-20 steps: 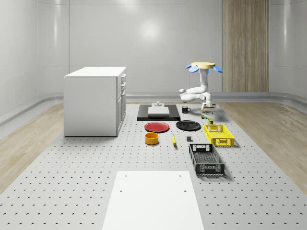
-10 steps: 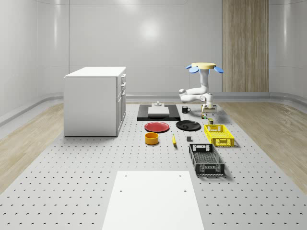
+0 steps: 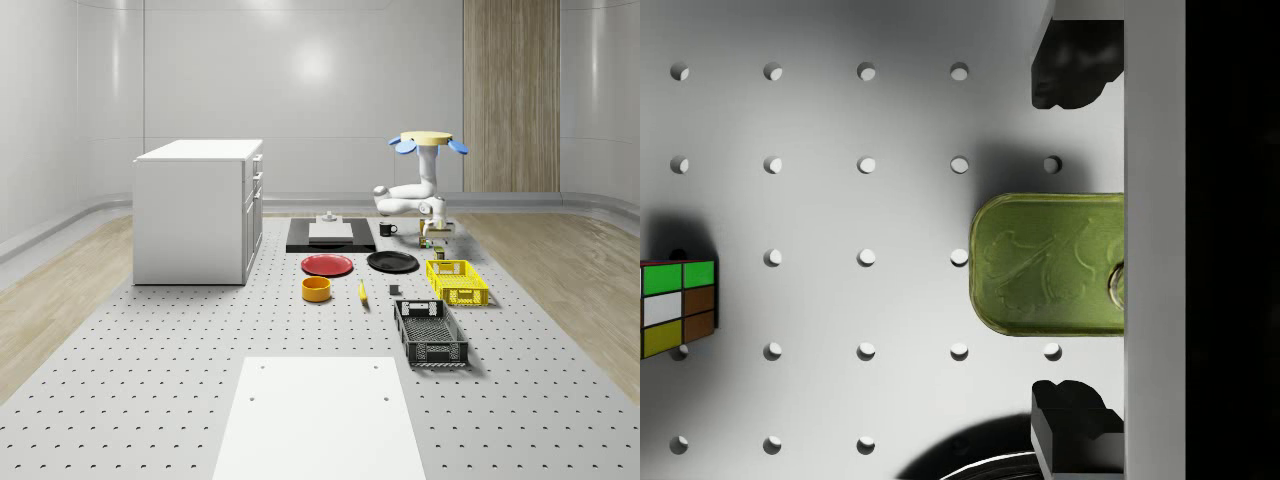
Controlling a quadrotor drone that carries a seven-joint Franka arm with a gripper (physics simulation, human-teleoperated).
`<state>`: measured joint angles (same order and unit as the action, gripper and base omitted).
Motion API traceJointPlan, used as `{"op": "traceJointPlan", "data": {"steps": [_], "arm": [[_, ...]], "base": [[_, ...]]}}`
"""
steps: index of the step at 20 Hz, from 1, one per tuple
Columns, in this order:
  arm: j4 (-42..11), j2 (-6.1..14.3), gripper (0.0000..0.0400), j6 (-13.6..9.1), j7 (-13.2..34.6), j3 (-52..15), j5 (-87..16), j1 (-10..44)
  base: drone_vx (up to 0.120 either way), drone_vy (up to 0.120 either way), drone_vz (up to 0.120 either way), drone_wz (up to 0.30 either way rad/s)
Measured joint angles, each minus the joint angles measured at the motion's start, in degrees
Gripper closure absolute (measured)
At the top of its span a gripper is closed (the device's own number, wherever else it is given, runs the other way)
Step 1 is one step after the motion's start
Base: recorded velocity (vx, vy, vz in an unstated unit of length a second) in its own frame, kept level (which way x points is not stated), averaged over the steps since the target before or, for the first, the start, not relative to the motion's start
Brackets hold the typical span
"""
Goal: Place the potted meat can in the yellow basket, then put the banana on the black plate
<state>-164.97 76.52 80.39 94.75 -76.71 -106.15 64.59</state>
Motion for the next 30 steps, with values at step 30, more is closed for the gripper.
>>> {"op": "traceJointPlan", "data": {"steps": [30], "arm": [[1.83, 4.76, 0.0109, 6.96, -0.37, 7.09, -5.77, 1.1]], "base": [[0.015, -0.005, 0.0, 0.0]]}}
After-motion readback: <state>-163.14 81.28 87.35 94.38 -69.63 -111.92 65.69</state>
